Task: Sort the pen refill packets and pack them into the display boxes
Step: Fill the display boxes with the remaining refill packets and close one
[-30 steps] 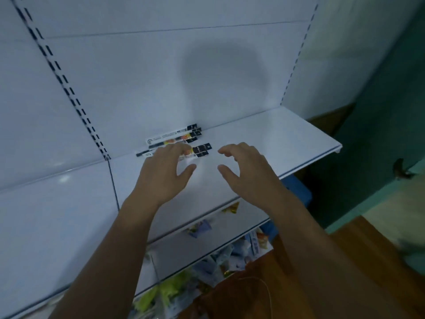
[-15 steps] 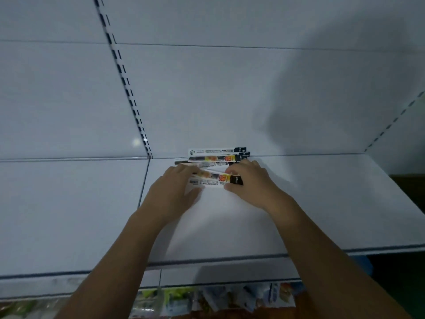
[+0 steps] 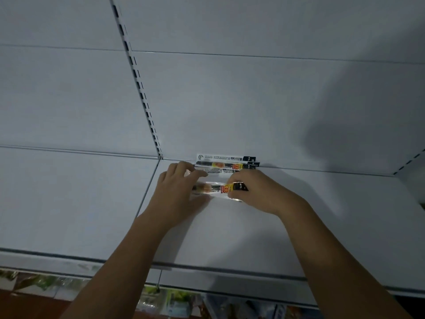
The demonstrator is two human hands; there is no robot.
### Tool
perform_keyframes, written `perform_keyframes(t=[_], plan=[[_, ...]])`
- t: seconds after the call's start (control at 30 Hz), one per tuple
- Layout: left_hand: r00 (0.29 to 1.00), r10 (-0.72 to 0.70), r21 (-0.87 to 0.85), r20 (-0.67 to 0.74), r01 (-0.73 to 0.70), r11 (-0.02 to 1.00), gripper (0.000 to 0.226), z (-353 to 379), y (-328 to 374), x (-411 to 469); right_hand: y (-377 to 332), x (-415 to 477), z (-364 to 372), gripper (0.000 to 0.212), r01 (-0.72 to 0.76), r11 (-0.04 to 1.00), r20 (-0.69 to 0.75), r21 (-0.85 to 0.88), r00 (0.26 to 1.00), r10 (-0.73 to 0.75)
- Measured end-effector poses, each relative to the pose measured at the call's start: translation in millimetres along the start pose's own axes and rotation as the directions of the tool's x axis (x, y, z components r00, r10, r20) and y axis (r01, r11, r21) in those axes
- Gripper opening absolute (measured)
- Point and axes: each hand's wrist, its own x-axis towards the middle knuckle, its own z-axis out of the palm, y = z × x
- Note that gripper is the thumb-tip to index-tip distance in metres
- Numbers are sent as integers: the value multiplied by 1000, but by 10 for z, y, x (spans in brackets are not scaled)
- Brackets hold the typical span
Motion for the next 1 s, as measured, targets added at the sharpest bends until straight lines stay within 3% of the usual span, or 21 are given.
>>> perform_keyframes(t=[0.1,0.17,0.23,0.33,0.53,0.6,0.67,0.73,0.87,1.0], plan=[[994,93,4,62,-93,996,39,-80,18,49,-86,-31,-73,1,42,999,0,0,999,-42],[987,73,11,144,-75,997,24,-119,44,73,-143,-39,-113,3,84,996,-28,20,996,-83],[976,46,-14,212,-44,999,27,-125,41,89,-184,-40,-147,4,102,993,-89,65,991,-96],[953,68,-210,295,-5,978,28,-176,0,110,-210,-53,-192,19,88,975,-180,205,982,-51],[854,200,-561,480,124,818,11,-360,110,134,-381,-46,-206,28,127,955,-221,267,973,-68],[865,202,-627,459,154,764,15,-372,152,131,-441,-26,-213,39,154,944,-267,291,961,-74],[886,171,-691,432,203,693,18,-376,159,111,-471,-14,-219,53,184,888,-306,422,951,-52],[898,124,-731,422,257,632,19,-363,127,80,-425,32,-179,51,197,816,-324,544,946,-13],[914,48,-760,403,305,574,17,-327,23,20,-131,269,-31,13,59,932,-472,357,872,126],[933,-18,-784,360,313,536,17,-349,-4,-19,29,447,78,25,-83,996,-454,-11,889,69]])
